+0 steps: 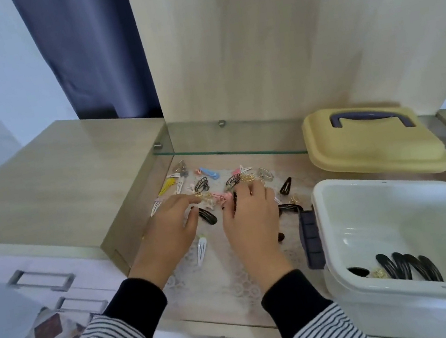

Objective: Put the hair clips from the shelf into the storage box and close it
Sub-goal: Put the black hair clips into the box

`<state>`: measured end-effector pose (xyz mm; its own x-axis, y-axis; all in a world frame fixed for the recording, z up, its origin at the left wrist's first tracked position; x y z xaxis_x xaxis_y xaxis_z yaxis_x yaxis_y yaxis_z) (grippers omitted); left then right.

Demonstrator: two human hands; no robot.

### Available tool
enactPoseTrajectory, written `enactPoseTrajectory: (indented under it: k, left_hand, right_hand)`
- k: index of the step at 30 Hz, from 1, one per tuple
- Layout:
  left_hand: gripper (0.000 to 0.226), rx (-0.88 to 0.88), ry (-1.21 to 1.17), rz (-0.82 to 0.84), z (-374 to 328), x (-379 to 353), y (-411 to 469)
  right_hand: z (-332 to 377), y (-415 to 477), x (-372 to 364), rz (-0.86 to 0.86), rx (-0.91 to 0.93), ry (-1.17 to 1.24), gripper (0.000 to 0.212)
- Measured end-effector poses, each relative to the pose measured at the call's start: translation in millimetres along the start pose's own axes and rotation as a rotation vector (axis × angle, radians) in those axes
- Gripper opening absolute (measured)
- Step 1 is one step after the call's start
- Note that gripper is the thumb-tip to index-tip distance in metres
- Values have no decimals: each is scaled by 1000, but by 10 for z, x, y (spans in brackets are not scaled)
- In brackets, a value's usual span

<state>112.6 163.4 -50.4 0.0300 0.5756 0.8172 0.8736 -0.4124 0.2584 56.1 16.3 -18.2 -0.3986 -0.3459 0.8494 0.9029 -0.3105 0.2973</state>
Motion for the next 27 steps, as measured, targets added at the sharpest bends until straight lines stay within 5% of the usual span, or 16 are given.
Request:
enactPoseTrajectory:
  k: [6, 20, 27]
  left_hand:
    - [14, -165, 176, 152, -109, -29, 127]
    - [27, -21, 254, 398, -23, -97, 200]
    - [14, 0, 192, 399, 31, -91, 179]
  right_hand:
    - [-156, -72, -240, 82, -162, -156, 28]
    - [-284, -76, -382, 120, -107, -228, 23]
    - [-250, -54, -378, 157, -64, -260, 19]
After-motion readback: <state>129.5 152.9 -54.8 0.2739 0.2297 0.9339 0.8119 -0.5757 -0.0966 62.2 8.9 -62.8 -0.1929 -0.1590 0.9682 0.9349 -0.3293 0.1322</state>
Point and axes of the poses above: each hand's wrist, its own y-axis towards the middle knuckle, its own x-axis out of the back of the hand, z = x × y, the point moved 5 cm from there along y, towards the middle knuckle, and after that the axes turned 11 degrees about z, right-handed, at the moved point
